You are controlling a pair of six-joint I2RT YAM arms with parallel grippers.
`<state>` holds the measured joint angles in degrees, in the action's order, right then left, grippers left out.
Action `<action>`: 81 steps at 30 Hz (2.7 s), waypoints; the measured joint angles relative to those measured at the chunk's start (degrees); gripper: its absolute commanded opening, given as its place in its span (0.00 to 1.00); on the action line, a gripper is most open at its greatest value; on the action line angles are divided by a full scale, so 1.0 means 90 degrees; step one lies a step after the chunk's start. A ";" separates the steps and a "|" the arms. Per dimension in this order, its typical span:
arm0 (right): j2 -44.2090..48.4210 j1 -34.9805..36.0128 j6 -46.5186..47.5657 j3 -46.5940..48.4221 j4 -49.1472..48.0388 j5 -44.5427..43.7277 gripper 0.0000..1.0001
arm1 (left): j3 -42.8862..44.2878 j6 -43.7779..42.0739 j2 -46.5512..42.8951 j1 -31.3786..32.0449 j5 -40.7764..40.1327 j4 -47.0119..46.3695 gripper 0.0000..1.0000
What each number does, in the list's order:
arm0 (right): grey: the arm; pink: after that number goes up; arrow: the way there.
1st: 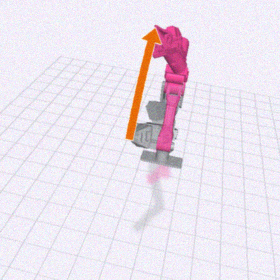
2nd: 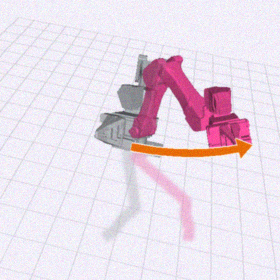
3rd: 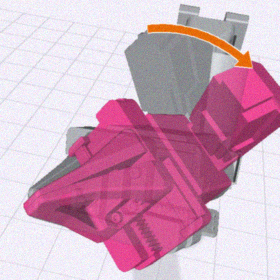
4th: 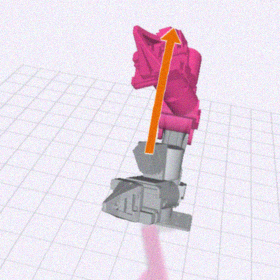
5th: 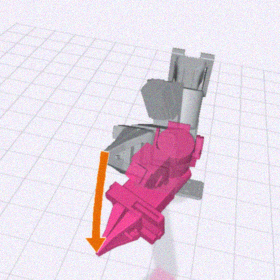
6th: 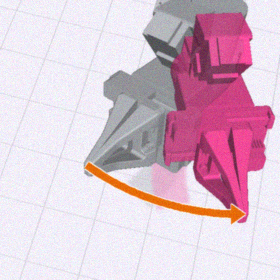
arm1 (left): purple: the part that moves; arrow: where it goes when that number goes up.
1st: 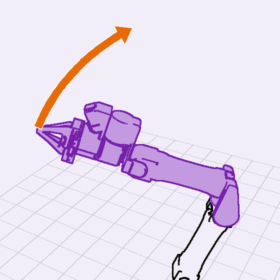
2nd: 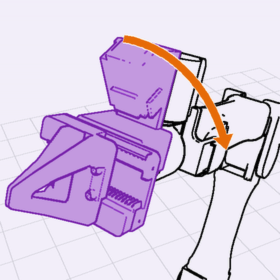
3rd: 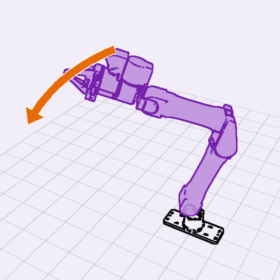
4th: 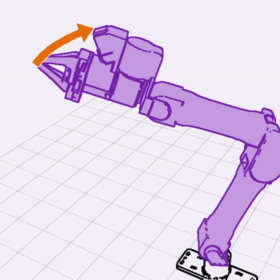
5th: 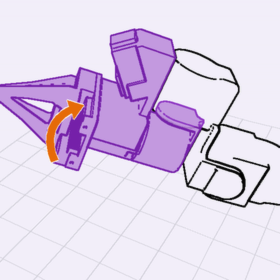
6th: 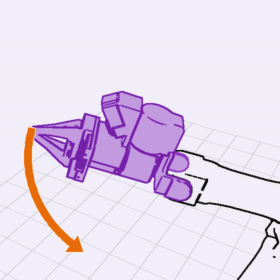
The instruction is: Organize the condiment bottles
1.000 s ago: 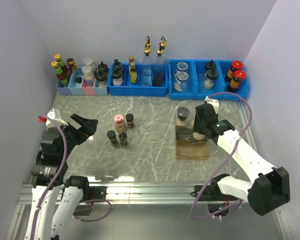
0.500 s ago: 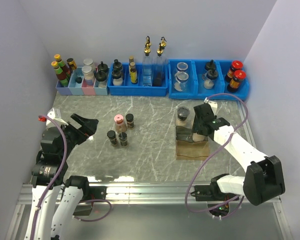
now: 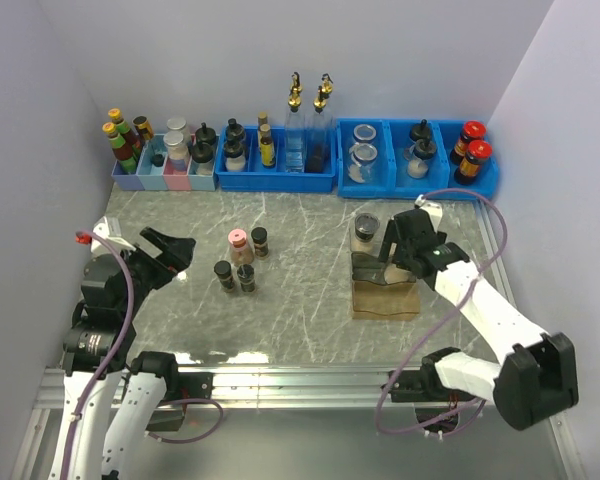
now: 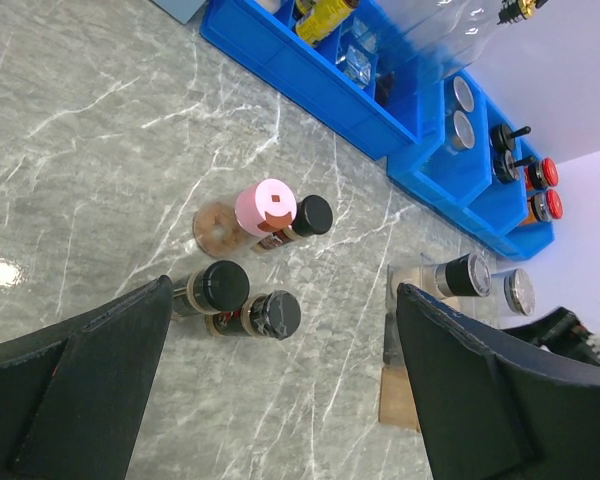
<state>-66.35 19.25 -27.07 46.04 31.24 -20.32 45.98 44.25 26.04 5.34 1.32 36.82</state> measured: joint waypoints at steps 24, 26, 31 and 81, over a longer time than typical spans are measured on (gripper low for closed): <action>-0.1841 0.3606 0.1290 0.3339 -0.0294 0.1314 0.97 | 0.0209 0.0121 -0.0080 0.0000 -0.0114 0.0112 0.99; -0.2531 0.3861 0.1435 0.3932 -0.0352 0.1243 0.96 | 0.0255 0.0124 -0.0087 0.0000 -0.0206 0.0138 0.99; -0.3900 0.4313 0.1749 0.5311 -0.0520 0.1107 0.93 | 0.0318 0.0151 -0.0129 0.0000 -0.0340 0.0209 0.99; -0.6929 0.3990 0.2280 0.7800 0.0097 0.1598 0.77 | 0.0410 0.0216 -0.0425 0.0073 -0.0646 0.0614 0.99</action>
<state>-128.70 55.16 -6.55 116.25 32.12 -5.93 49.67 46.19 22.22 6.00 -4.49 42.35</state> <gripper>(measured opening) 0.774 0.994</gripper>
